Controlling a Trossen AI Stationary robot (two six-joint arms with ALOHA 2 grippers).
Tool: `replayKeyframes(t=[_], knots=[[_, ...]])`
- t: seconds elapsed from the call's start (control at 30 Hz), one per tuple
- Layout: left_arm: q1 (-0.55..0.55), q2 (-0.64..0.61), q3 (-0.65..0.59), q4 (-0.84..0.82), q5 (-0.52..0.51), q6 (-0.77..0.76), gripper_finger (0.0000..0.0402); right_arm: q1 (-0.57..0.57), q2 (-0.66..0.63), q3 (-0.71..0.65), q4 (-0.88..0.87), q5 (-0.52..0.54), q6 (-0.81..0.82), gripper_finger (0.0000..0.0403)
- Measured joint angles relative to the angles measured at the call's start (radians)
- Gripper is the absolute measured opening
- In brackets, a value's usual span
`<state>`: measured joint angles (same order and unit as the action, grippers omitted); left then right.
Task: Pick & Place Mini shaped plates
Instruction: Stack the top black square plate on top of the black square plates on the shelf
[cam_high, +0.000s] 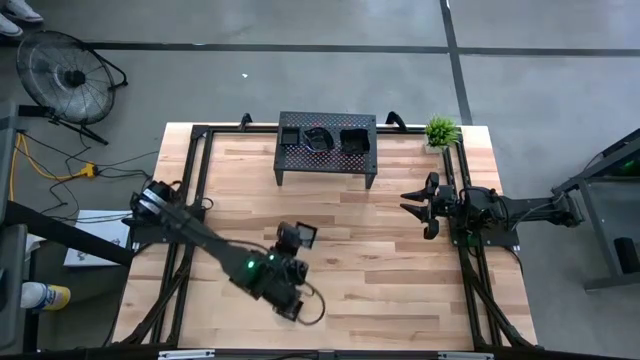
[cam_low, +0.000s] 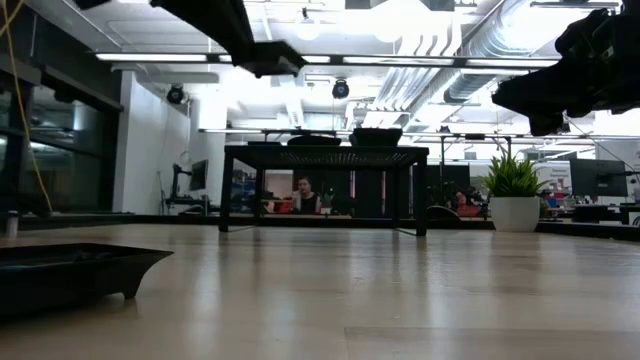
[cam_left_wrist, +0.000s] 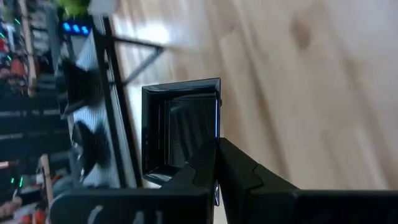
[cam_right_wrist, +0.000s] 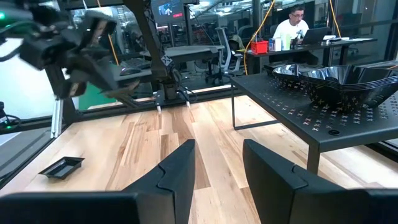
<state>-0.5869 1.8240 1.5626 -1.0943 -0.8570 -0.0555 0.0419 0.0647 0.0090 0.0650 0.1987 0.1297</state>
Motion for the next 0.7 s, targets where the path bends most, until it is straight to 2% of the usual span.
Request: replayKeyframes(t=[0.27, 0.43, 0.7], knots=[[0.181, -0.011, 0.07, -0.205, 0.017, 0.074, 0.0005, 0.0, 0.0, 0.0, 0.0, 0.0, 0.0, 0.0129], [0.316, -0.046, 0.083, -0.204, 0.06, 0.188, 0.0005, 0.0, 0.0, 0.0, -0.001, 0.0, 0.0, 0.0129], [0.51, -0.103, 0.083, -0.186, 0.06, 0.229, 0.0005, 0.0, 0.0, 0.0, 0.001, 0.0, 0.0, 0.0129]])
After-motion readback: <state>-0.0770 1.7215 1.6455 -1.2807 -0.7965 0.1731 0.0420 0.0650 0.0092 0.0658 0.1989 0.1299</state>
